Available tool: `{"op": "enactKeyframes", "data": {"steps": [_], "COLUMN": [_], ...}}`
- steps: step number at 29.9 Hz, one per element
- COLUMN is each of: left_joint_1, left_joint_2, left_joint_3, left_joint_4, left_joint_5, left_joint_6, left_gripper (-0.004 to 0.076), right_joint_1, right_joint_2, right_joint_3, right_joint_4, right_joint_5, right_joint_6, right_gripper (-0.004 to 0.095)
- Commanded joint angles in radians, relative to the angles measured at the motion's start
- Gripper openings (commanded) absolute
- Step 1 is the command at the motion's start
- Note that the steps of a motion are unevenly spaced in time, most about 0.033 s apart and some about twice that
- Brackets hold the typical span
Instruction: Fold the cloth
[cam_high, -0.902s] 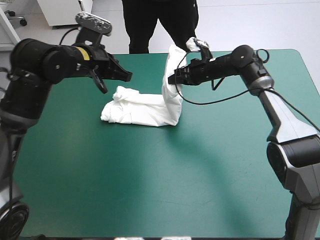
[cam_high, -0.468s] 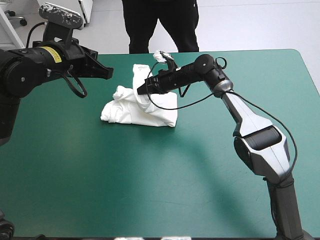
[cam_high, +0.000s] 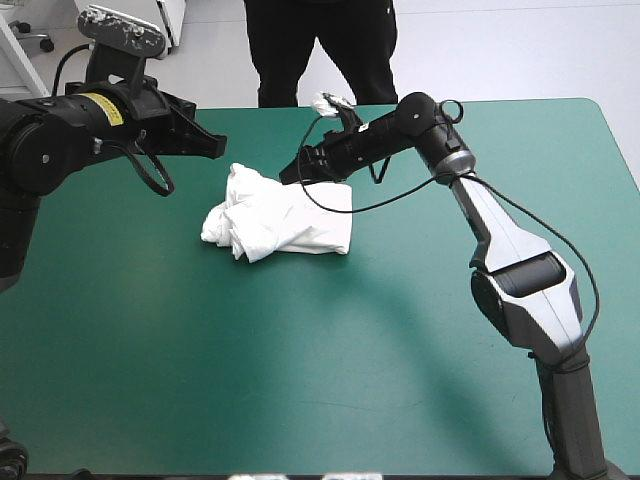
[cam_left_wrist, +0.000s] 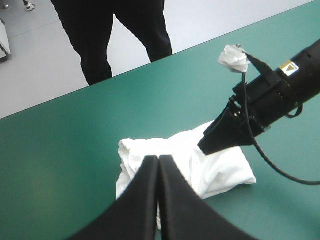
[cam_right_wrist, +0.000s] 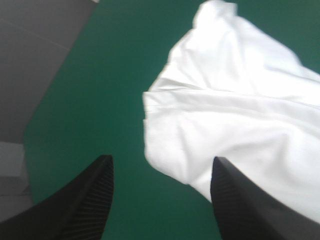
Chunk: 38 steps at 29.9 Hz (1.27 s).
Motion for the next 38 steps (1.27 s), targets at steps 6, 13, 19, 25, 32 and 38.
{"op": "enactKeyframes", "data": {"steps": [6,13,19,25,32,38], "left_joint_1": [-0.001,-0.001,-0.001,-0.001,-0.001,-0.001], "left_joint_2": [-0.052,-0.055,-0.055,-0.055,-0.055,-0.057], "left_joint_3": [-0.025,-0.025,-0.025,-0.025,-0.025,-0.025], "left_joint_4": [-0.008,-0.001,0.006,0.006,0.008,0.006], "left_joint_5": [0.034,0.034,0.034,0.034,0.034,0.034], "left_joint_6": [-0.010,-0.010,-0.008,-0.008,-0.008,-0.006], "left_gripper": [-0.0009,-0.0009,-0.0009,-0.0009,-0.0009,-0.0009], "right_joint_1": [-0.057,-0.057,-0.057,-0.057,-0.054,-0.054], "right_joint_2": [-0.141,-0.126,-0.073,-0.018,0.039,0.081], "right_joint_3": [-0.005,0.105,0.136,0.136,0.136,0.136], "right_joint_4": [-0.371,-0.363,-0.327,-0.252,-0.169,-0.206], "right_joint_5": [0.019,0.019,0.019,0.015,0.016,0.016], "right_joint_6": [0.186,0.187,0.177,0.156,0.135,0.151], "right_gripper": [0.0569,0.0593,0.0596,0.0596,0.0569,0.0200]}}
